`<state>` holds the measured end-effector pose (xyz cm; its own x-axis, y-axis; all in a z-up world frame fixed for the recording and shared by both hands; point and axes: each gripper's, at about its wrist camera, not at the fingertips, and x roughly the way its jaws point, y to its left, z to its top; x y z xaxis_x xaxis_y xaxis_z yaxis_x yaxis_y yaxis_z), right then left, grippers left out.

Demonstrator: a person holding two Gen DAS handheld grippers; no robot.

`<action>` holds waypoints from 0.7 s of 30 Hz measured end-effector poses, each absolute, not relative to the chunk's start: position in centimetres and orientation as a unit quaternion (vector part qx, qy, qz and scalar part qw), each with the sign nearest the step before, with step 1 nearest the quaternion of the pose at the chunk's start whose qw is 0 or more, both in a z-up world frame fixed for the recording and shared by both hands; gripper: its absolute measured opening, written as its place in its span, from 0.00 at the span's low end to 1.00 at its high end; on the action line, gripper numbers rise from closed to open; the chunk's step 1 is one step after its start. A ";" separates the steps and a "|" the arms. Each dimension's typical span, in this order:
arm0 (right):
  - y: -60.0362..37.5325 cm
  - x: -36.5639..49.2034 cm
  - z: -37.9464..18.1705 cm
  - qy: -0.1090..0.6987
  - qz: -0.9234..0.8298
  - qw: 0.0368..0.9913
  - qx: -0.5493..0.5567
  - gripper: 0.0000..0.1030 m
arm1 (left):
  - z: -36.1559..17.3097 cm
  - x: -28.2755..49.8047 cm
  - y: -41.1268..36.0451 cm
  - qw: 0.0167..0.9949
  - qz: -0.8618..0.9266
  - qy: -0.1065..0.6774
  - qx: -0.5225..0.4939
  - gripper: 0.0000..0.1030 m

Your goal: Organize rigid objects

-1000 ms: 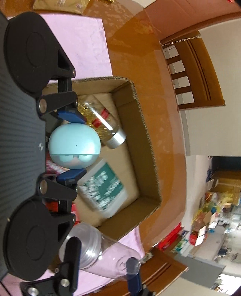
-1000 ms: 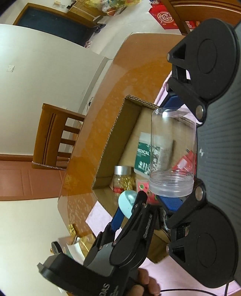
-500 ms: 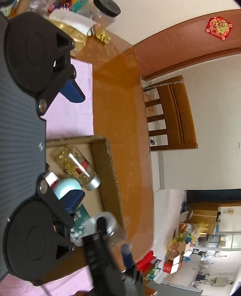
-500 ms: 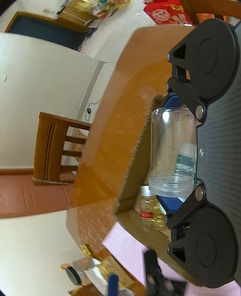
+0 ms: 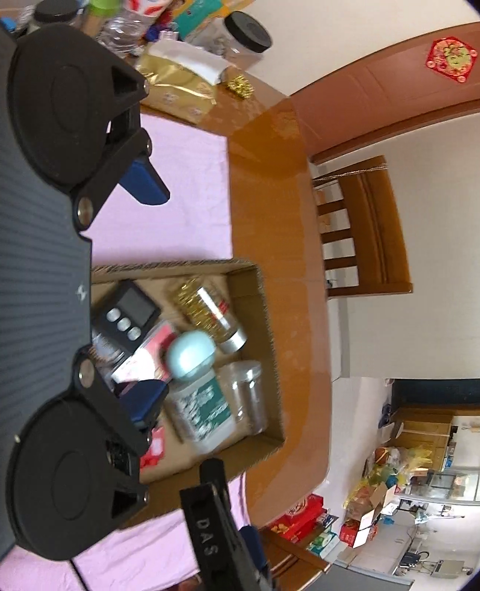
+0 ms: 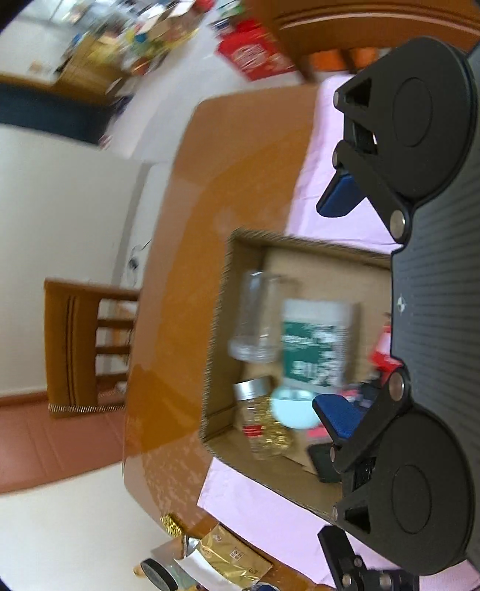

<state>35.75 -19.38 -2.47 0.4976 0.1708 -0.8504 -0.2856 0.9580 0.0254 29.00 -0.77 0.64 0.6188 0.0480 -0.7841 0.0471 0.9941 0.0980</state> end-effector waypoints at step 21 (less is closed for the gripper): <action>-19.6 23.8 1.1 0.477 0.036 0.878 -0.022 1.00 | 1.9 23.9 -1.6 0.886 0.003 0.462 0.042 0.97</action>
